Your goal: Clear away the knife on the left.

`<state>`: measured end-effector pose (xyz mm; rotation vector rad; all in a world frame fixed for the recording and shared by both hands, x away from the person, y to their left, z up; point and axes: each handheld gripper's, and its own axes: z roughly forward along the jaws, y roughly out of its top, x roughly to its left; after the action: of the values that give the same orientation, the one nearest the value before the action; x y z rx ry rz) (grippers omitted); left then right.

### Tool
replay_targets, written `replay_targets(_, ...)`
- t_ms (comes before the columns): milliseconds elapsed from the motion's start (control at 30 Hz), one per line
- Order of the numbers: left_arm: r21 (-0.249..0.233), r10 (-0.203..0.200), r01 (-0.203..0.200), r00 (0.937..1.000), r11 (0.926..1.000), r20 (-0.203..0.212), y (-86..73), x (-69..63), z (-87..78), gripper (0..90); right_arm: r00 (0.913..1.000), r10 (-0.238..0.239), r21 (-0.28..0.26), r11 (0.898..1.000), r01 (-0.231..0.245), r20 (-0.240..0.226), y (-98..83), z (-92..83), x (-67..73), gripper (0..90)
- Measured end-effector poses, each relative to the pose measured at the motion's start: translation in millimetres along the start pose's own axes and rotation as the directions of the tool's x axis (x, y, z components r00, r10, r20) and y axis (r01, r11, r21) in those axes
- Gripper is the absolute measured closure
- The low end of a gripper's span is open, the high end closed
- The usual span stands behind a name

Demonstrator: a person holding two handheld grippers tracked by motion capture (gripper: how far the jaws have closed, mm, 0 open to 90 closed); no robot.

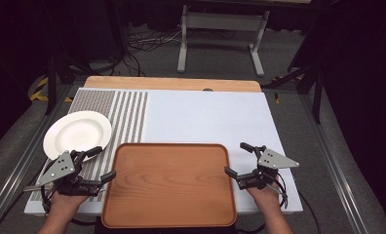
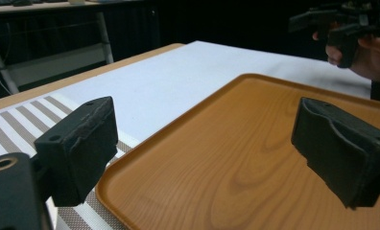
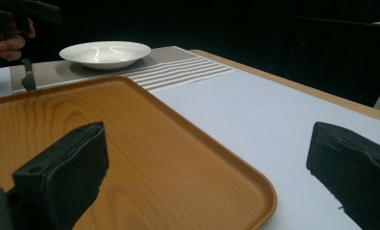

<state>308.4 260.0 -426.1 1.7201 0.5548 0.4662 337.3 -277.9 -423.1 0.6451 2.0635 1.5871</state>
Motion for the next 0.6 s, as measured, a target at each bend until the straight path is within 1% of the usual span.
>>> replay_targets(33,0.008,0.005,-0.005,1.0000,1.0000,0.002,3.0,1.1,-2.5,10.1,1.0000,-0.001,0.001,1.000,0.001,-0.002,0.0,0.3,0.0,1.3)
replay_targets(133,0.006,0.003,-0.003,0.9999,1.0000,0.012,8.9,4.0,-5.9,10.1,1.0000,-0.001,0.009,1.000,0.002,-0.008,-0.1,1.4,0.4,1.3)
replay_targets(200,0.018,0.005,-0.005,0.9998,0.9998,0.018,11.9,6.1,-7.3,9.6,0.9999,-0.003,0.010,1.000,0.003,-0.013,-0.3,2.1,0.7,1.3)
replay_targets(267,0.034,0.015,-0.016,0.9997,0.9993,0.021,14.5,7.6,-8.4,9.6,0.9999,-0.004,0.010,1.000,0.004,-0.013,-0.2,2.1,0.7,1.3)
replay_targets(300,0.049,0.019,-0.020,0.9996,0.9986,0.023,15.4,8.0,-9.2,9.6,0.9999,-0.002,0.009,1.000,0.002,-0.012,-0.2,1.8,0.5,1.3)
replay_targets(433,0.067,0.026,-0.028,0.9992,0.9974,0.029,17.4,10.1,-10.8,9.6,1.0000,-0.001,0.010,1.000,0.002,-0.009,-0.2,1.1,-0.1,1.3)
replay_targets(500,0.093,0.031,-0.034,0.9987,0.9951,0.041,18.3,11.9,-11.2,9.6,1.0000,-0.002,0.013,1.000,0.002,-0.009,-0.1,1.1,-0.1,1.3)
replay_targets(567,0.129,0.035,-0.041,0.9982,0.9908,0.048,18.3,14.5,-11.5,9.3,0.9999,-0.001,0.012,1.000,0.001,-0.012,-0.2,1.4,0.0,1.3)
replay_targets(600,0.158,0.041,-0.048,0.9980,0.9864,0.049,17.7,17.1,-13.1,8.9,0.9999,0.000,0.012,1.000,0.000,-0.014,-0.3,1.7,0.1,1.3)
